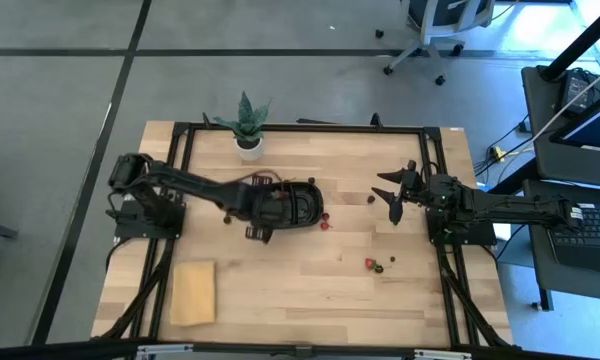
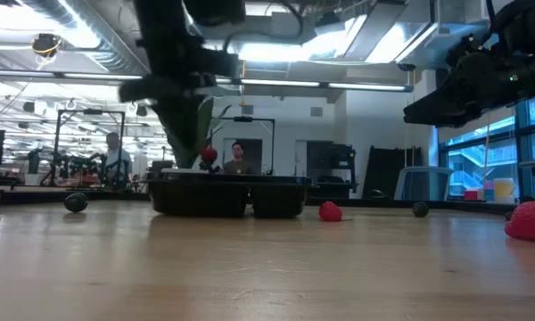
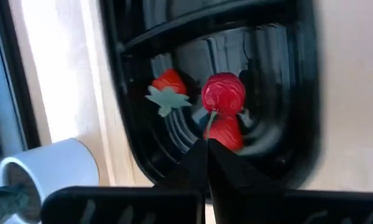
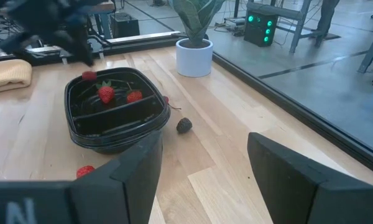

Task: Pick and placing Produce into tupperware
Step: Put the bottom left red cherry into the black bin

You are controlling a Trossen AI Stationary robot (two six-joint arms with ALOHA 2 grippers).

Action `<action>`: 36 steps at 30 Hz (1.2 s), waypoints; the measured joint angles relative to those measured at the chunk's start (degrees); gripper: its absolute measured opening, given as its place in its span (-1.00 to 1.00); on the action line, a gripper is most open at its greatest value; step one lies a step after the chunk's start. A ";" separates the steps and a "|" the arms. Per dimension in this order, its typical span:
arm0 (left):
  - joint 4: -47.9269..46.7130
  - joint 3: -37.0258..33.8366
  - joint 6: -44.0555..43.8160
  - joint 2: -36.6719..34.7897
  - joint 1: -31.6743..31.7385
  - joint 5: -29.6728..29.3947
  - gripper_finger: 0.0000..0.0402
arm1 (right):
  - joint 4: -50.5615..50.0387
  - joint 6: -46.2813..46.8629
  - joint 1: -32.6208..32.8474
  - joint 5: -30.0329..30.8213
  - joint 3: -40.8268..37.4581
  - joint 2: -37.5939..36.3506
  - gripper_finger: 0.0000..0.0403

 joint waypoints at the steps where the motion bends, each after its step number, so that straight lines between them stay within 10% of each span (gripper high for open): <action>1: 0.89 -0.17 -0.02 0.00 1.26 1.16 -1.00 | 0.01 -0.07 0.01 0.00 0.00 0.00 0.18; 9: 7.87 -3.03 2.08 0.00 6.95 8.95 -1.00 | 0.00 -1.38 0.02 0.00 0.00 0.00 0.18; 36: 9.10 -4.83 2.57 3.51 7.24 8.73 -1.00 | 0.00 -1.40 0.01 0.00 0.00 -0.01 0.18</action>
